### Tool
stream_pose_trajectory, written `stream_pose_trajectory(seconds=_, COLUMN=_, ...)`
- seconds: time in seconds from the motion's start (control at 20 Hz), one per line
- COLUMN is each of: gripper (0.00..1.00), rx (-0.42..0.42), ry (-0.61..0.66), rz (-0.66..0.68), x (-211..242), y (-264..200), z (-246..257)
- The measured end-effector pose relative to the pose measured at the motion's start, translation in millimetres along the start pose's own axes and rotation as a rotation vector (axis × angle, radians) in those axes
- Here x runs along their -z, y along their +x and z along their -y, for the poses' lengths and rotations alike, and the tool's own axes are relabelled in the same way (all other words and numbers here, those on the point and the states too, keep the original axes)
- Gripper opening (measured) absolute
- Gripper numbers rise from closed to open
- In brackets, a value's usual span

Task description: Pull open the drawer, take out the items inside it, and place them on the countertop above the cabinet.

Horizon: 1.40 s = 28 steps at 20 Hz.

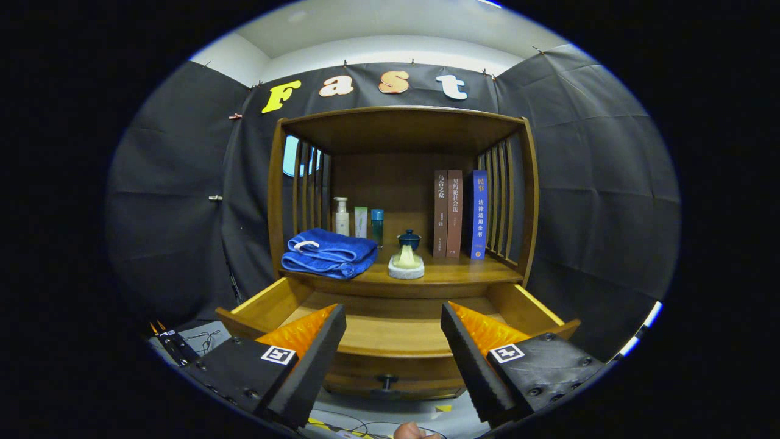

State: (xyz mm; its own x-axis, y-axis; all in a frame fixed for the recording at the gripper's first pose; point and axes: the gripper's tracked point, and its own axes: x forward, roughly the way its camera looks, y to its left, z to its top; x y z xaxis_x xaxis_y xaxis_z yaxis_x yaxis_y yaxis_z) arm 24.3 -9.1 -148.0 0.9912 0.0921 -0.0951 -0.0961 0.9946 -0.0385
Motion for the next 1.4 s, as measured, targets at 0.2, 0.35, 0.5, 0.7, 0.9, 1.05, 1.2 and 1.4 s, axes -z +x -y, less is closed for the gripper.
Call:
stream_pose_trajectory(seconds=0.2, gripper=1.0, rx=0.016, ry=0.017, rz=0.008, x=42.1, y=-9.5, z=-2.2)
stream_pose_trajectory(seconds=0.35, gripper=1.0, rx=0.022, ry=0.028, rz=-0.009, x=74.5, y=-10.4, z=-3.6)
stream_pose_trajectory(seconds=0.5, gripper=1.0, rx=0.031, ry=0.019, rz=0.011, x=93.4, y=-5.0, z=-1.8)
stream_pose_trajectory(seconds=0.7, gripper=1.0, rx=0.043, ry=0.013, rz=0.006, x=116.1, y=11.5, z=-2.7)
stream_pose_trajectory(seconds=0.9, gripper=1.0, rx=0.036, ry=0.025, rz=-0.006, x=130.9, y=22.7, z=-6.9)
stream_pose_trajectory(seconds=1.05, gripper=1.0, rx=0.053, ry=0.033, rz=-0.019, x=140.1, y=31.0, z=-4.4)
stream_pose_trajectory(seconds=1.2, gripper=0.98, rx=0.064, ry=0.027, rz=0.005, x=136.9, y=31.3, z=-2.4)
stream_pose_trajectory(seconds=1.4, gripper=0.99, rx=0.07, ry=0.021, rz=0.016, x=134.8, y=32.9, z=0.8)
